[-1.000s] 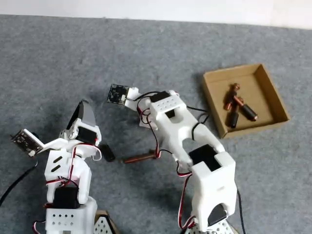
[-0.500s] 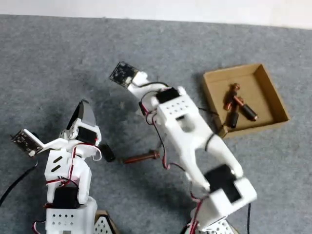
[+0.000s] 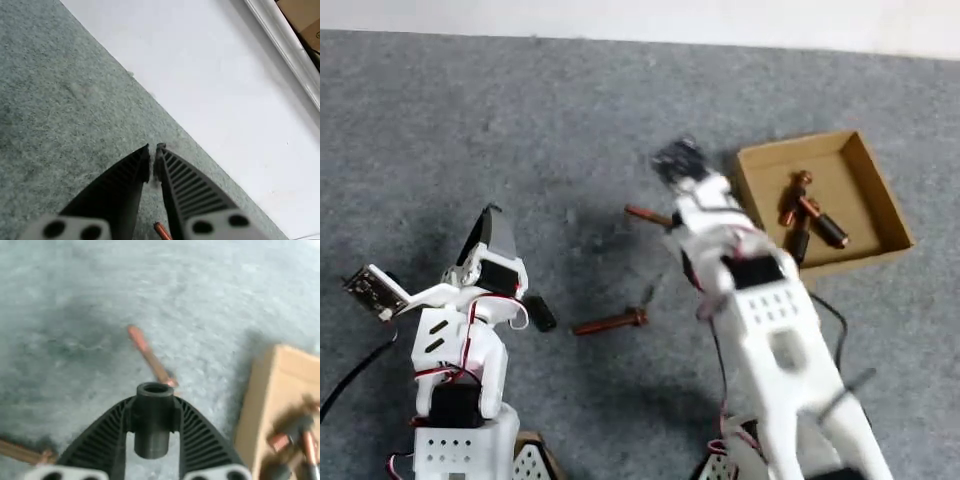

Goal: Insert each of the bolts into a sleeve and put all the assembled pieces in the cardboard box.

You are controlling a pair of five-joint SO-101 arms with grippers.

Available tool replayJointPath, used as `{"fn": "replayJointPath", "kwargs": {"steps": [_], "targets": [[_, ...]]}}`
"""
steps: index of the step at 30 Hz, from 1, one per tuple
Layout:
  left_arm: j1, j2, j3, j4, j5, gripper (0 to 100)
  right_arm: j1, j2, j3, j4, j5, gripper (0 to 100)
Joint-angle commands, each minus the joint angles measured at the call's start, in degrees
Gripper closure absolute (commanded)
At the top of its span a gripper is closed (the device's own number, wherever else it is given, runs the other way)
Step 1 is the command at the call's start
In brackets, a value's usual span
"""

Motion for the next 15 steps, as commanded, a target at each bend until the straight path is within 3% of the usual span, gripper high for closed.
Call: {"fn": "replayJointPath", "kwargs": {"steps": [1, 12, 15], "targets": [[0.7, -0.8, 1.1, -1.0, 0.3, 95, 3.1, -13.5, 10.9, -5.5, -1.7, 99.4], [0.7, -0.8, 1.1, -1.1, 0.4, 95, 8.4, -47.3, 37.9, -6.1, -3.2, 99.4], [3.6, -0.8, 1.1, -1.0, 0.4, 95, 9.1, -56.1, 42.4, -6.2, -3.2, 99.4]]}}
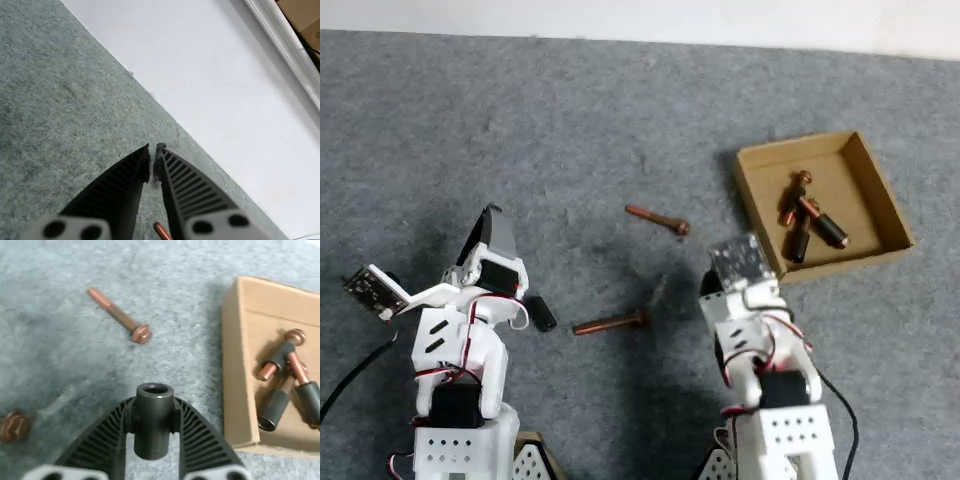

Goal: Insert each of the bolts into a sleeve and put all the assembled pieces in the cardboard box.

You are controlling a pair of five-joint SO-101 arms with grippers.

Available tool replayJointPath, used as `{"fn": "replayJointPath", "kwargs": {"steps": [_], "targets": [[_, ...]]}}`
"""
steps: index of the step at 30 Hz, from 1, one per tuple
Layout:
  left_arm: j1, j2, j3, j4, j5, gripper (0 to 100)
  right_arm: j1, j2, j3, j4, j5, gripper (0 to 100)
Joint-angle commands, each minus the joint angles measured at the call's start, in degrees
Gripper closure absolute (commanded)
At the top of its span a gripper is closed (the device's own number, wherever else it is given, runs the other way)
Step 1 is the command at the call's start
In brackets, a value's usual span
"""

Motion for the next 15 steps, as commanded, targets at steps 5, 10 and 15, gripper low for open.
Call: {"fn": "replayJointPath", "kwargs": {"steps": [5, 10, 15], "targets": [[4.7, -0.8, 1.1, -1.1, -0.1, 95, 1.0, -20.4, 9.2, -1.8, -0.4, 99.4], [6.5, -0.8, 1.1, -0.4, -6.1, 95, 1.0, -18.9, 11.4, -1.9, -0.4, 99.4], [19.6, -0.7, -1.6, 11.2, -19.3, 95, 1.1, -20.0, 11.5, -1.9, -0.4, 99.4]]}}
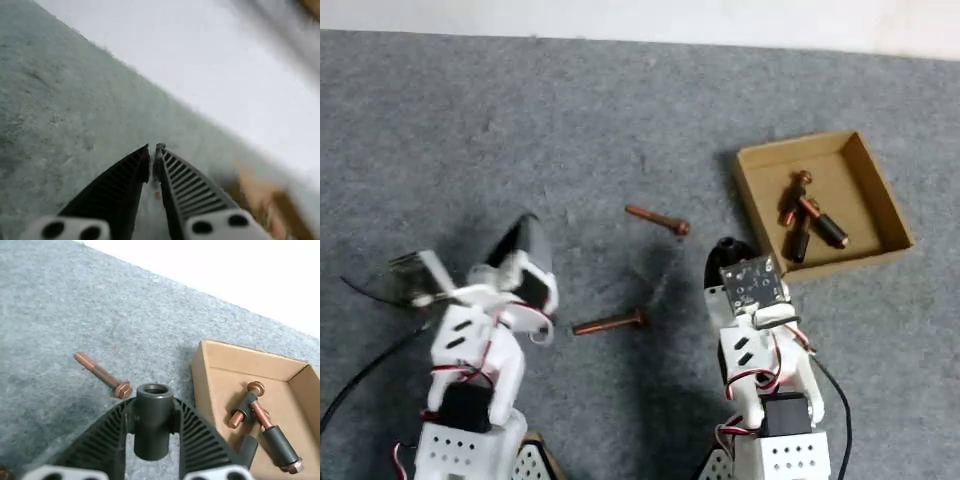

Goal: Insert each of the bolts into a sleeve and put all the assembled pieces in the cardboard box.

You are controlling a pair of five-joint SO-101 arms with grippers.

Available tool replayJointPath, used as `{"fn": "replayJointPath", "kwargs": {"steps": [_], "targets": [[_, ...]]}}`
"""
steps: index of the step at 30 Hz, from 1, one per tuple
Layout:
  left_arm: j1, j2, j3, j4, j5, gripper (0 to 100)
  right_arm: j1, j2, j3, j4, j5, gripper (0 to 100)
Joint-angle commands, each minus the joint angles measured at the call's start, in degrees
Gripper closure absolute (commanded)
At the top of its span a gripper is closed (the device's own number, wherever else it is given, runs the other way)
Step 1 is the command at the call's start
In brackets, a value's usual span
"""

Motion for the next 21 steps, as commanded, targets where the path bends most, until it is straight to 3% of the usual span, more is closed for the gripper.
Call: {"fn": "replayJointPath", "kwargs": {"steps": [1, 6, 9, 13, 17, 21], "targets": [[9.8, -0.7, -2.1, 6.8, -4.7, 95, 0.7, -1.8, 6.5, -1.8, -0.4, 99.4], [11.0, 0.6, -4.3, 9.1, -8.7, 95, 0.7, -1.8, 6.5, -1.8, -0.4, 99.4], [13.1, 8.4, -8.3, 10.5, -10.3, 95, 0.7, -1.8, 6.6, -1.8, -0.4, 99.4], [13.6, 28.4, -16.5, 10.5, -10.8, 95, 0.7, -1.8, 6.6, -1.8, -0.4, 99.4], [13.4, 52.2, -27.0, 10.7, -17.9, 95, 0.7, -1.8, 6.7, -1.8, -0.4, 99.4], [11.6, 71.2, -38.1, 10.8, -19.1, 95, 0.7, -1.8, 6.8, -3.5, -0.2, 99.4]]}}
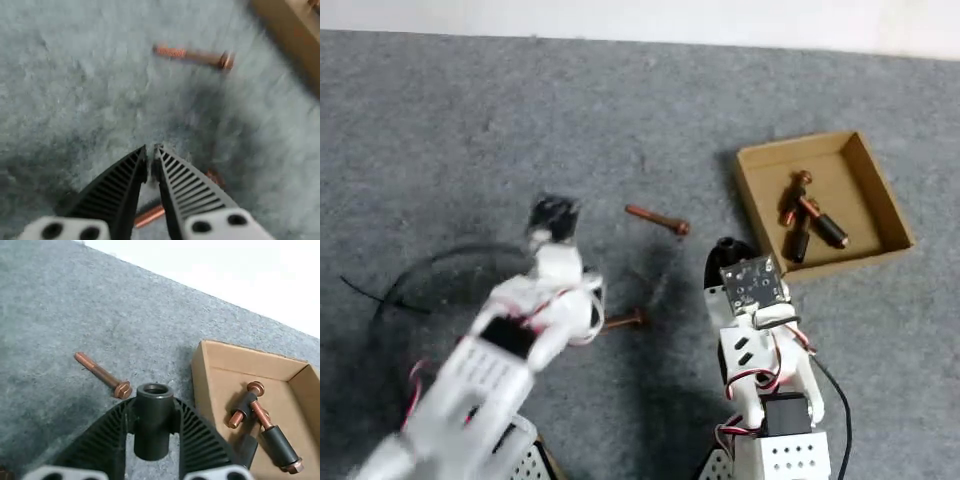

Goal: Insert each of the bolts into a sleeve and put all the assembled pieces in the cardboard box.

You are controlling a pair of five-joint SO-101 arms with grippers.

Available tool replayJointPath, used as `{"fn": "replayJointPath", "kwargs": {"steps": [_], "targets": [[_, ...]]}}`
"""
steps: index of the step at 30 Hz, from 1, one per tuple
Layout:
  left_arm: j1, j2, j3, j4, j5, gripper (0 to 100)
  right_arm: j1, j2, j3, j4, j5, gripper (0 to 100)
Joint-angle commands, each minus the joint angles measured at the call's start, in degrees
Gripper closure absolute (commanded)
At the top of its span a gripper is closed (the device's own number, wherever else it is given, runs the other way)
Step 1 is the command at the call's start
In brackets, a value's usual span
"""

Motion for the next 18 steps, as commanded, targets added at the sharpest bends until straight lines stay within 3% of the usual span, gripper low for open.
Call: {"fn": "replayJointPath", "kwargs": {"steps": [1, 5, 7, 12, 18], "targets": [[-2.5, 17.9, -12.2, 0.4, -1.0, 95, 0.7, -1.5, 6.8, -4.0, -0.1, 99.4], [-9.3, 26.0, -18.7, 1.1, -1.2, 95, 0.7, -1.5, 6.7, -4.1, -0.1, 99.4], [-9.6, 26.5, -21.4, 6.4, -4.4, 95, 0.7, -1.5, 6.7, -4.1, -0.1, 99.4], [0.0, 24.5, -24.4, 20.9, -30.1, 95, 0.7, -1.5, 6.7, -4.1, -0.1, 99.4], [4.7, 23.4, -22.0, 21.2, -33.0, 95, 0.7, -1.6, 6.7, -4.1, 0.0, 99.4]]}}
